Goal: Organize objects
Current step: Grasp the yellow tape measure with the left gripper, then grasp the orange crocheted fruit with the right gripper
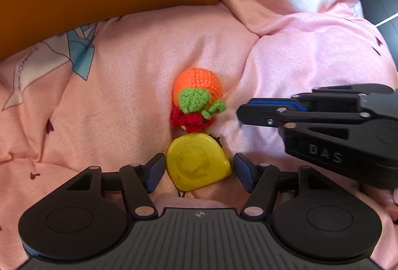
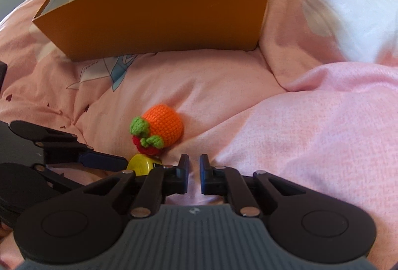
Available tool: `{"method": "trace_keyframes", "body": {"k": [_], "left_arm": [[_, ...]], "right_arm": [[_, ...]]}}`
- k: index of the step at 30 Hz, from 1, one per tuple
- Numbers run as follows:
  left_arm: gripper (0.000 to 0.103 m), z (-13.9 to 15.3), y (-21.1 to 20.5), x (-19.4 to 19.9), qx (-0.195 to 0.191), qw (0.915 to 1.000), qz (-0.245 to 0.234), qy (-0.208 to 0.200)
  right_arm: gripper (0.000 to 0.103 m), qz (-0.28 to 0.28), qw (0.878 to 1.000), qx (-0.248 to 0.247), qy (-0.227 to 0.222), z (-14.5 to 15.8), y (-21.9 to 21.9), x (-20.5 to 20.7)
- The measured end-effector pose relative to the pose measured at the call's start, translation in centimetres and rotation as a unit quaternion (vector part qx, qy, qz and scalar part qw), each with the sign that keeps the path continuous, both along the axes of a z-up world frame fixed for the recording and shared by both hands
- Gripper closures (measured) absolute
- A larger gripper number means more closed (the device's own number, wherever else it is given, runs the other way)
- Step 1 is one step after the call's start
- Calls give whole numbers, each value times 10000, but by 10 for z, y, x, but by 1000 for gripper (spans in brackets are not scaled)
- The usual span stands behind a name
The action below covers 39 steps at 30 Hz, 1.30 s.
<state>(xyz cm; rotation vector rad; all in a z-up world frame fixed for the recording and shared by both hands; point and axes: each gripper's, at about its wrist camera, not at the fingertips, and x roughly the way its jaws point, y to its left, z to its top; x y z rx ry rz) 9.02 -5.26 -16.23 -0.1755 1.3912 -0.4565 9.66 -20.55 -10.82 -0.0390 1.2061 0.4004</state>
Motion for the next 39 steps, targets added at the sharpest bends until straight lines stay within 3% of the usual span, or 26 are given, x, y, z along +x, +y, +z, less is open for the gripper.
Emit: {"method": "trace_keyframes", "body": {"k": [8,10,12,25,31,36,39], "left_arm": [[28,-19,1,7,-103,9990,253,349],[36,-20,1,6,-61,9990,264,354],[37,-20,2,5,-82,9991,263,335],[37,15,42,-13,-36,9974,703,132],[37,39,57,-13,512,9940,905,-345],[37,32,70,-2,579,9911,1140,-358],[37,26,67,0,929,9881,1140,-452]], "right_arm": [[95,-42,10000,32,13,-1,-1,2],[94,-44,10000,42,23,-2,-2,3],[93,-21,10000,27,14,-2,0,3],[82,358,9988,27,-341,11,12,5],[71,721,9962,-26,-492,13,27,8],[63,994,9938,11,-491,10,39,12],[57,1216,9913,57,-494,9,49,13]]}}
